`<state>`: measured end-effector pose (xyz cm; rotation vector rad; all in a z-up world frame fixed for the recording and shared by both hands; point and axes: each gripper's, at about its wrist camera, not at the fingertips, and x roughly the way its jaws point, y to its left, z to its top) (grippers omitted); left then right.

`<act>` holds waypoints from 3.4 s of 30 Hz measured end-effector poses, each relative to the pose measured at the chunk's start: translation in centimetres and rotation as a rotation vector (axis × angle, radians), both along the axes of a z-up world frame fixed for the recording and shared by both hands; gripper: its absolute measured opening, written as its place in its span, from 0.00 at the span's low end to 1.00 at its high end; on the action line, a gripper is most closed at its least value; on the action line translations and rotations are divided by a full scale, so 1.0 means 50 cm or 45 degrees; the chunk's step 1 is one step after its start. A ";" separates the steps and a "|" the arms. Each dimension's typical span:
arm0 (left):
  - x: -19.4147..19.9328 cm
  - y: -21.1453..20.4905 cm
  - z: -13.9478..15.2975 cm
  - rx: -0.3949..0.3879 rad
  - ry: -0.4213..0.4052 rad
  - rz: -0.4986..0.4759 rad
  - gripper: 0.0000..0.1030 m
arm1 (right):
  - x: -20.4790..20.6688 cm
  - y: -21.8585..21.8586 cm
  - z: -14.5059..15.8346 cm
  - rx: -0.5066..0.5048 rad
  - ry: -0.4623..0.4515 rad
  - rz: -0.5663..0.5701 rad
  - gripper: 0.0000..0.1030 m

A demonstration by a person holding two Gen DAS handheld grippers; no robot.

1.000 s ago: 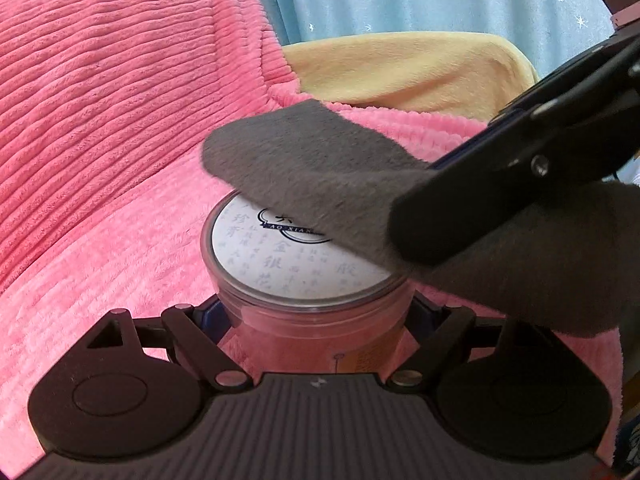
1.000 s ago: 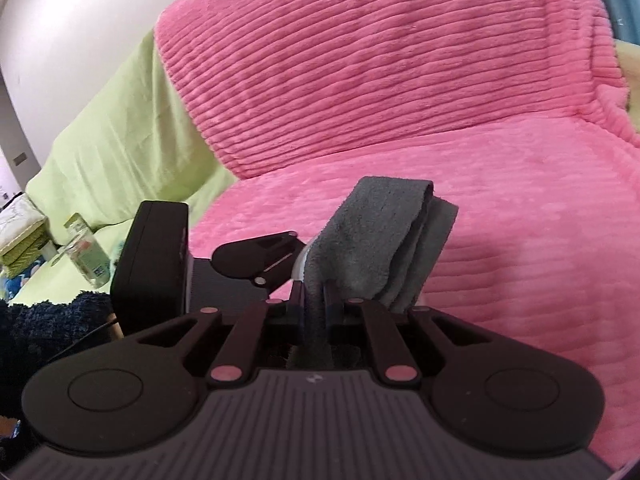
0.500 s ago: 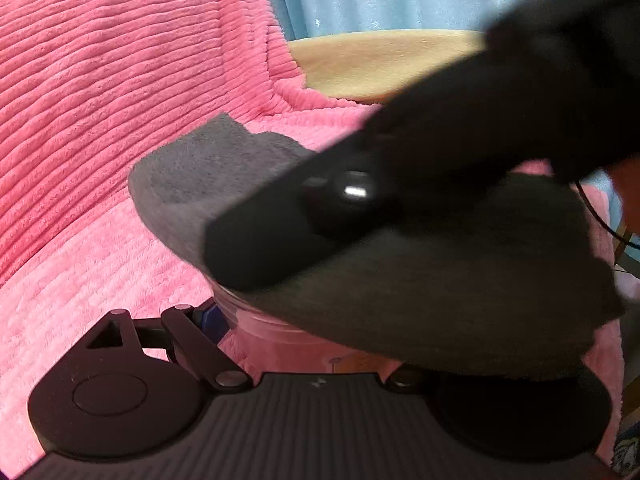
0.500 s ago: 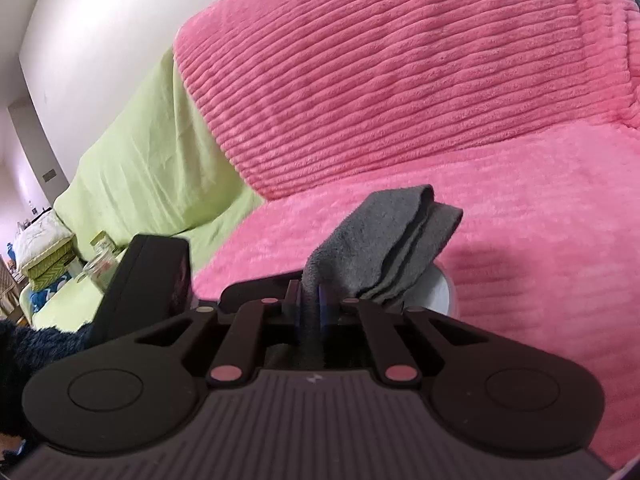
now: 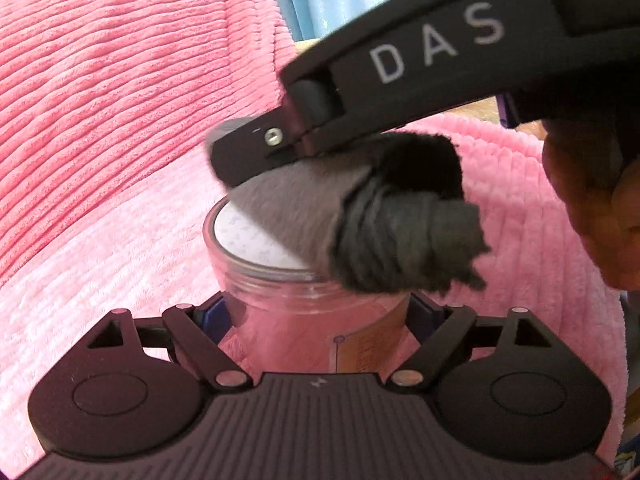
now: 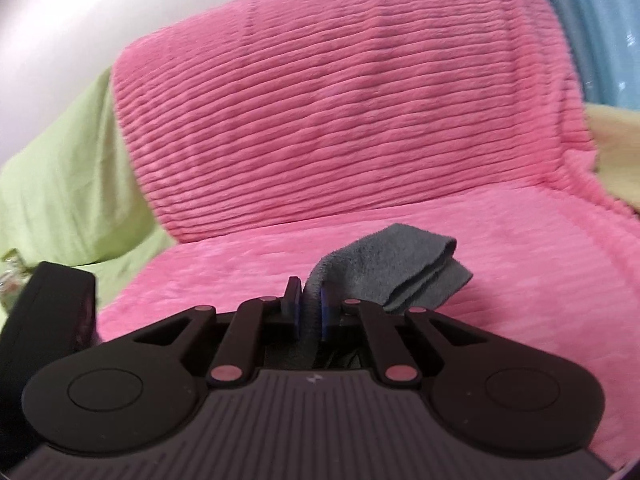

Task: Clean container
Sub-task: 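Wipe the jar lid again with the cloth in the right gripper, then tilt the jar with the left gripper to turn its base upward, then wipe the jar base with the cloth in the right gripper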

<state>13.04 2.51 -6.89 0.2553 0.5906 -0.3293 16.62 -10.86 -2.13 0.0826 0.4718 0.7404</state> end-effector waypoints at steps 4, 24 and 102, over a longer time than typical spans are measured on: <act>-0.002 0.000 0.000 0.007 -0.007 -0.006 0.85 | -0.002 -0.025 0.004 -0.029 0.023 -0.046 0.06; -0.002 0.007 0.002 0.020 0.000 -0.016 0.83 | -0.048 -0.121 0.039 0.072 0.149 0.168 0.07; -0.046 0.033 0.026 0.226 0.039 -0.046 0.84 | -0.057 -0.138 0.039 0.130 0.018 -0.035 0.07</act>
